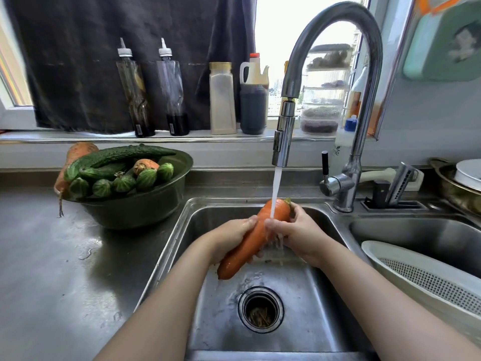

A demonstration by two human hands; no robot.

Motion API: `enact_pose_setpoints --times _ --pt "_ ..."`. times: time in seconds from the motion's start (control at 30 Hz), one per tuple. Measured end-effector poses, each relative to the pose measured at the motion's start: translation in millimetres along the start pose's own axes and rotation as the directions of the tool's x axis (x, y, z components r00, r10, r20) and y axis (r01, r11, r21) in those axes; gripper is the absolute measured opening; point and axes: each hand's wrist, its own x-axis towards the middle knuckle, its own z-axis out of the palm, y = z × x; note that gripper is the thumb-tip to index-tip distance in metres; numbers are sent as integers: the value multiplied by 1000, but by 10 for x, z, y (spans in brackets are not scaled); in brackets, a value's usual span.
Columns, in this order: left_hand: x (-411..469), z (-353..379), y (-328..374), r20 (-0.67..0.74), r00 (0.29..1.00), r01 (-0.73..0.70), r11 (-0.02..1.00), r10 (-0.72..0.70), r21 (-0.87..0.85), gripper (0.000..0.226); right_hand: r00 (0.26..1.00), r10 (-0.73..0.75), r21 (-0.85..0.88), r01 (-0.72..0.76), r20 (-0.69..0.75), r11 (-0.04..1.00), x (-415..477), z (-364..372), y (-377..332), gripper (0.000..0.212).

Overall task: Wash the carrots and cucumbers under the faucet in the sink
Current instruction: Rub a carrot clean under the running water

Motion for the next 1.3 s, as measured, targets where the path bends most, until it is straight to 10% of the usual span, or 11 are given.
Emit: enact_pose_setpoints --times 0.23,0.5,0.87,0.97,1.3 --pt "34 -88 -17 128 990 -37 992 53 -123 49 981 67 1 -68 -180 998 56 129 -10 87" --pt "131 48 -44 -151 980 -48 890 129 453 58 982 31 -97 -50 -187 994 -28 138 -61 50" --pt "35 58 -62 67 996 -57 994 52 89 24 987 -53 -160 28 -153 987 -91 169 -145 33" --pt "46 -33 -91 140 989 -56 998 50 42 44 996 10 -27 -13 -84 1000 -99 150 -169 29" --pt "64 68 -58 -58 994 -95 994 91 -59 64 1000 -16 -21 17 22 1000 -101 189 -129 30"
